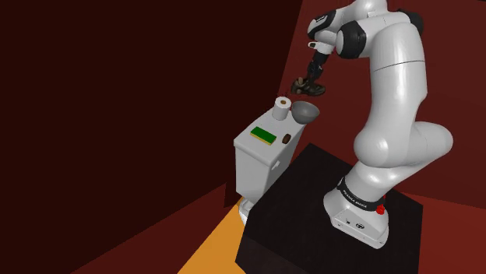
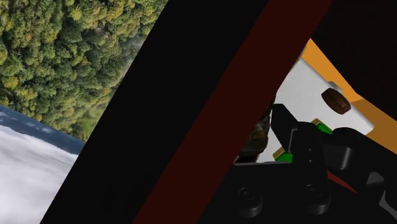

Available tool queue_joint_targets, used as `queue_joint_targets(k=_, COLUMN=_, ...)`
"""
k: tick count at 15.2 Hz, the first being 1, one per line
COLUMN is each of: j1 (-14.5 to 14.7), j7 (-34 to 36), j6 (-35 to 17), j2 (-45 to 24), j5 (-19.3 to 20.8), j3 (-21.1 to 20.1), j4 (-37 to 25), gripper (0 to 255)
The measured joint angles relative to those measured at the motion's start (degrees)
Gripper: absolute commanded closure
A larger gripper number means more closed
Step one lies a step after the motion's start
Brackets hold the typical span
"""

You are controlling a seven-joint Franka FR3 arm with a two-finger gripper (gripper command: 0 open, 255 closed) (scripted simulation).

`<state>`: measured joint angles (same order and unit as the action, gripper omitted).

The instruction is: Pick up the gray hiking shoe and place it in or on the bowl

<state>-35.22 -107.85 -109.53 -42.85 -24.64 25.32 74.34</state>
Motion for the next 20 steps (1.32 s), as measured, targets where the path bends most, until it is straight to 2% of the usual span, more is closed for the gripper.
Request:
queue_joint_targets(k=2, j1=-0.58, j7=-0.66, j6=-1.07, j2=0.21, j5=0.08, j3=-0.87, j4=1.12, gripper=255)
queue_joint_targets(k=3, j1=-1.27, j7=0.12, j6=-1.41, j2=-0.72, j5=-0.23, j3=-1.31, j4=-0.32, gripper=255)
queue_joint_targets(k=4, j1=-1.44, j7=0.01, j6=0.04, j2=-0.61, j5=-0.08, j3=-1.79, j4=-0.80, gripper=255)
queue_joint_targets(k=5, j1=-0.85, j7=-0.50, j6=-2.03, j2=-0.09, j5=0.31, j3=-1.64, j4=2.71, gripper=255)
queue_joint_targets(k=6, j1=-1.08, j7=-0.28, j6=-3.55, j2=-1.10, j5=0.71, j3=-1.63, j4=3.37, gripper=255)
queue_joint_targets(k=7, j1=-1.58, j7=-0.03, j6=-7.60, j2=-2.26, j5=0.53, j3=-2.20, j4=2.53, gripper=255)
queue_joint_targets(k=8, j1=-1.82, j7=0.46, j6=-8.58, j2=-2.17, j5=0.41, j3=-2.66, j4=2.57, gripper=255)
queue_joint_targets(k=9, j1=-1.73, j7=0.43, j6=-9.10, j2=-2.11, j5=0.42, j3=-2.67, j4=2.80, gripper=0)
queue_joint_targets(k=10, j1=-1.67, j7=0.41, j6=-8.36, j2=-1.79, j5=0.29, j3=-2.72, j4=2.99, gripper=0)
queue_joint_targets(k=12, j1=-1.97, j7=5.13, j6=-4.59, j2=-2.02, j5=-1.93, j3=-2.91, j4=1.51, gripper=0)
queue_joint_targets(k=14, j1=-0.99, j7=10.48, j6=-4.01, j2=-2.11, j5=-4.60, j3=-2.06, j4=1.39, gripper=0)
queue_joint_targets(k=16, j1=-0.44, j7=12.98, j6=-2.07, j2=-1.83, j5=-6.65, j3=-1.41, j4=1.41, gripper=0)
queue_joint_targets(k=17, j1=-0.57, j7=13.67, j6=0.52, j2=-1.98, j5=-7.12, j3=-1.17, j4=0.43, gripper=0)
queue_joint_targets(k=20, j1=0.30, j7=13.63, j6=-1.70, j2=-1.01, j5=-6.82, j3=-0.81, j4=2.84, gripper=0)
